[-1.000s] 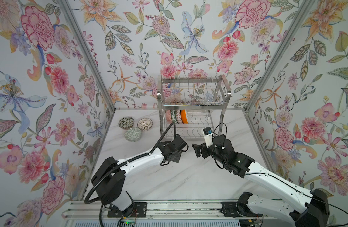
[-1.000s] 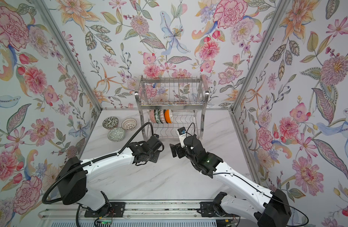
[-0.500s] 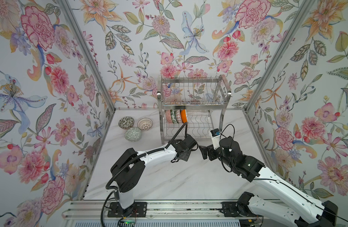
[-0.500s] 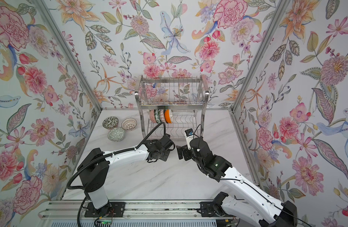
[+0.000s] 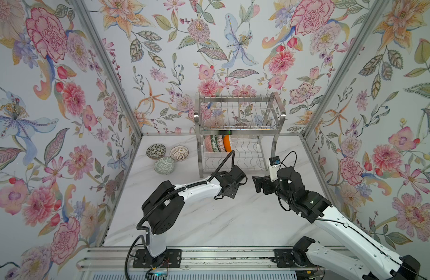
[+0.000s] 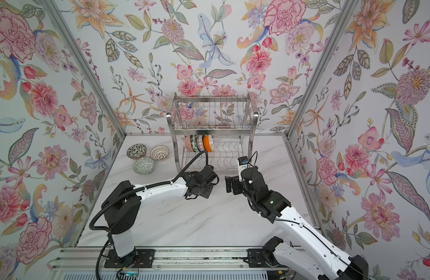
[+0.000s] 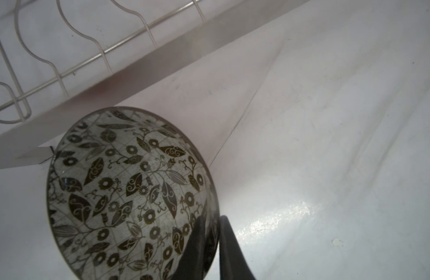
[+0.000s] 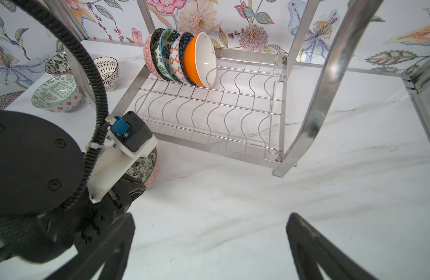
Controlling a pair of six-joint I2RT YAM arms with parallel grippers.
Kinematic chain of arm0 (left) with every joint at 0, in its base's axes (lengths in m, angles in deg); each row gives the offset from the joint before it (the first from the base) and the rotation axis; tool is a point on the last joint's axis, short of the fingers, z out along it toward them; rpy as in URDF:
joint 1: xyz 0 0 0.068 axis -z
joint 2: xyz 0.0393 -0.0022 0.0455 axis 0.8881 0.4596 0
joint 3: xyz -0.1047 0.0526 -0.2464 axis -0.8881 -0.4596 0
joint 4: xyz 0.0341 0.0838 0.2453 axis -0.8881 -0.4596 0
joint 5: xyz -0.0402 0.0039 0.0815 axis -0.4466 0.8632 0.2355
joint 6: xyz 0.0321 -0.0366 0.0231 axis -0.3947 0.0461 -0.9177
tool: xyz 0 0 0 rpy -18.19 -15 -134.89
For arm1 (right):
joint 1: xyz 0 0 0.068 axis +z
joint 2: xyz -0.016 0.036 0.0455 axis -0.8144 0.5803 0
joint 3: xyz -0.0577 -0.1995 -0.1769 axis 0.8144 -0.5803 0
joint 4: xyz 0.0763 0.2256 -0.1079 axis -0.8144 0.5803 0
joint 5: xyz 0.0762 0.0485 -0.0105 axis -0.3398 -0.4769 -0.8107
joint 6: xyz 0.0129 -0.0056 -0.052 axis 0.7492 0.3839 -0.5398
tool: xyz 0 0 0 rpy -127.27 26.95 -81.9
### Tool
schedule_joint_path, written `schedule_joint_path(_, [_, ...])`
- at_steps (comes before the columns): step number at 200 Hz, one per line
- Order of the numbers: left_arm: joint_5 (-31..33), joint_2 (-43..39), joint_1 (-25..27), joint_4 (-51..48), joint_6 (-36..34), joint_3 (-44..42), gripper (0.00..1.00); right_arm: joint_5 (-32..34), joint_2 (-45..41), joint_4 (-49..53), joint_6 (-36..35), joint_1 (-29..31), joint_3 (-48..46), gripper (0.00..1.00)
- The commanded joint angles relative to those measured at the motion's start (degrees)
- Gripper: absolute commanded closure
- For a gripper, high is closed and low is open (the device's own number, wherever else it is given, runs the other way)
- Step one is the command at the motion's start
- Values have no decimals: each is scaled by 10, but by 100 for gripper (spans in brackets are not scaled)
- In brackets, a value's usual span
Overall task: Load the bowls into the dish rack
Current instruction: 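Drag the black-leaf bowl with the left gripper toward the right gripper, then release the black-leaf bowl with the left gripper while the right gripper grasps it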
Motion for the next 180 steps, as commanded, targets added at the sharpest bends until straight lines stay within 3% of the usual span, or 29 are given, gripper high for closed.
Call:
schedule_joint_path(1, [-12,13,12,0,-4,20,80,-11,-9,4,11,-3,-12,1])
schedule_joint_path(80, [31,-21,17,-20,-7,36,62,-26,-25,1,14,-32,-20,1])
schedule_joint_path(104, [57,-51,14,-24,-9,31,45,-32,-25,1,16,-36,-15,1])
schedule_joint_path(147, [95,-119,-11,-39,-14,6,5,-40,-7,0,21,-37,-1,1])
schedule_joint_path(180, [101,-214,-69,-30,-16,-53,1,-56,9,-17,26,-32,1,1])
